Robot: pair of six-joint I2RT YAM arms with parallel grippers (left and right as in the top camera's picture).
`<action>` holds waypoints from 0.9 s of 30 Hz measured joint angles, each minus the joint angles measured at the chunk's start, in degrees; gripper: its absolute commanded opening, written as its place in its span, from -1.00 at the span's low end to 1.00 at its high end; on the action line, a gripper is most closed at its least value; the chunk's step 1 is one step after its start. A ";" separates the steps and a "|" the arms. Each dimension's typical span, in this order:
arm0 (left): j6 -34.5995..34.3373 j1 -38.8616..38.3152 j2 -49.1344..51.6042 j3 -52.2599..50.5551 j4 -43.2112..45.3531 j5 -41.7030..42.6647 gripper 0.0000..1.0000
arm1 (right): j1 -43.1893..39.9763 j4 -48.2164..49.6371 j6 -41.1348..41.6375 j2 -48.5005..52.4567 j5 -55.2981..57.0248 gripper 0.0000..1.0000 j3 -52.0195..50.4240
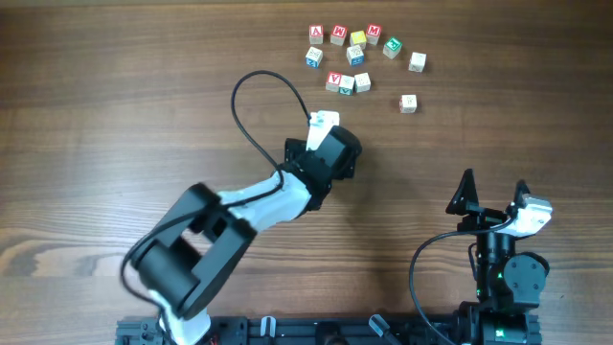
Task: Form a tower
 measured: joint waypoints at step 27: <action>-5.88 -0.04 -34.73 0.11 -32.15 2.14 1.00 | 0.00 0.00 0.00 0.00 0.00 1.00 0.00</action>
